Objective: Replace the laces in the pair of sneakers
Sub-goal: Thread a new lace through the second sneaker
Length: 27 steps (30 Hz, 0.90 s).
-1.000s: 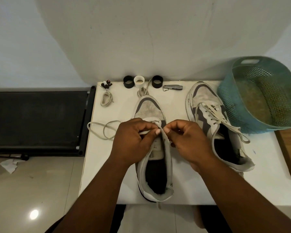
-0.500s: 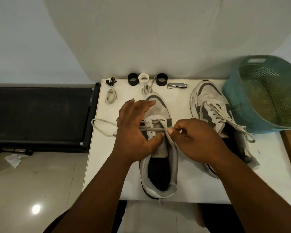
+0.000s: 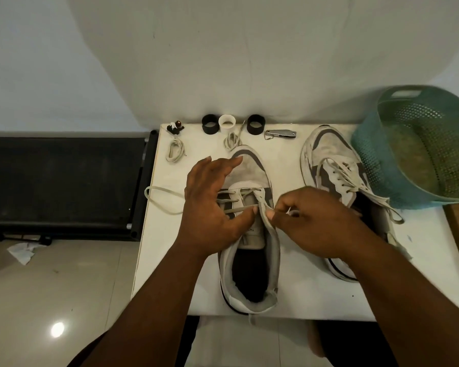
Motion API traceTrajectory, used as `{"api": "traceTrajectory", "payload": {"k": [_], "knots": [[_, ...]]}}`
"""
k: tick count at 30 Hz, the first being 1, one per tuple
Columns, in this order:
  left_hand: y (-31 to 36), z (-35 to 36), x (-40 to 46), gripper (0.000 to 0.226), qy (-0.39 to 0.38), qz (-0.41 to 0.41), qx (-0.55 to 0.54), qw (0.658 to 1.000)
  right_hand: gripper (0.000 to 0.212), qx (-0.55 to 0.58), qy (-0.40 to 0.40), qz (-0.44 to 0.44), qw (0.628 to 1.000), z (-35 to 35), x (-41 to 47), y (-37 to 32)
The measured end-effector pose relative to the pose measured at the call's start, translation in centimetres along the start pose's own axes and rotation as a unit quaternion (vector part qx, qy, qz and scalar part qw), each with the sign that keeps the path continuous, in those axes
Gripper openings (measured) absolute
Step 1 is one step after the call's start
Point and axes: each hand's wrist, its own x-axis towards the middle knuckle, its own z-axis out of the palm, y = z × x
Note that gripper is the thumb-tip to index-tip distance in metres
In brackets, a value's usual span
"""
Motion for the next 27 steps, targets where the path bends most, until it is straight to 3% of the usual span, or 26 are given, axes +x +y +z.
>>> {"api": "traceTrajectory", "payload": {"k": [2,4,5,6,7,8,9,10,11,13,15,17,19,21,23,25,27], "knots": [[-0.1,0.0,0.0,0.080,0.001,0.001,0.002,1.000,0.036,0.228,0.038,-0.020,0.973,-0.6,-0.2,-0.4],[-0.2,-0.1,0.0,0.081,-0.001,-0.003,0.003,1.000,0.037,0.518,0.093,-0.041,0.849,-1.4,-0.2,-0.8],[-0.2,-0.1,0.0,0.082,-0.002,-0.005,0.002,1.000,0.038,0.607,0.096,-0.035,0.788,-1.6,-0.2,-1.0],[-0.2,-0.1,-0.1,0.082,-0.002,-0.005,0.000,1.000,0.038,0.625,0.107,-0.020,0.773,-1.4,-0.2,-1.0],[-0.2,-0.1,-0.1,0.082,-0.001,-0.004,-0.003,1.000,0.036,0.551,0.127,-0.007,0.824,-1.2,-0.1,-0.9],[-0.2,-0.1,-0.1,0.081,-0.002,-0.004,-0.004,1.000,0.029,0.376,0.138,0.013,0.916,-0.9,0.2,-0.5],[-0.2,-0.1,0.0,0.082,-0.005,-0.006,-0.004,1.000,0.021,0.153,0.114,0.042,0.981,-0.5,0.3,-0.2],[-0.2,-0.1,0.1,0.082,-0.008,-0.009,-0.002,1.000,0.021,-0.017,0.067,0.050,0.996,0.0,0.2,-0.1],[-0.2,-0.2,0.1,0.082,-0.010,-0.009,0.001,1.000,0.026,-0.094,0.026,0.040,0.994,0.2,0.0,-0.3],[-0.2,-0.2,0.1,0.082,-0.010,-0.005,0.005,1.000,0.034,-0.061,0.014,-0.007,0.998,-0.1,0.0,-0.4],[-0.2,-0.3,0.1,0.081,-0.010,-0.004,0.000,1.000,0.039,0.141,0.084,-0.031,0.986,-1.1,-0.3,-1.1],[-0.1,-0.3,0.1,0.078,-0.012,-0.004,-0.007,1.000,0.044,0.398,0.225,-0.022,0.889,-1.8,-0.5,-1.2],[-0.1,-0.4,0.1,0.077,-0.009,-0.004,-0.014,1.000,0.043,0.503,0.316,-0.028,0.804,-1.9,-0.8,-1.0],[-0.2,-0.4,0.2,0.076,-0.002,-0.004,-0.022,1.000,0.032,0.451,0.354,-0.040,0.818,-1.5,-0.8,-0.8],[-0.3,-0.4,0.2,0.074,0.007,-0.001,-0.033,0.999,0.006,0.269,0.336,-0.038,0.902,-1.3,-0.4,-0.9],[-0.2,-0.2,0.2,0.067,0.018,0.002,-0.054,0.998,0.032,0.119,0.339,-0.003,0.933,-1.0,-0.1,-0.5],[0.0,-0.1,0.2,0.057,0.038,-0.001,-0.088,0.995,0.046,0.190,0.358,0.015,0.914,-0.5,-0.1,-0.9]]}}
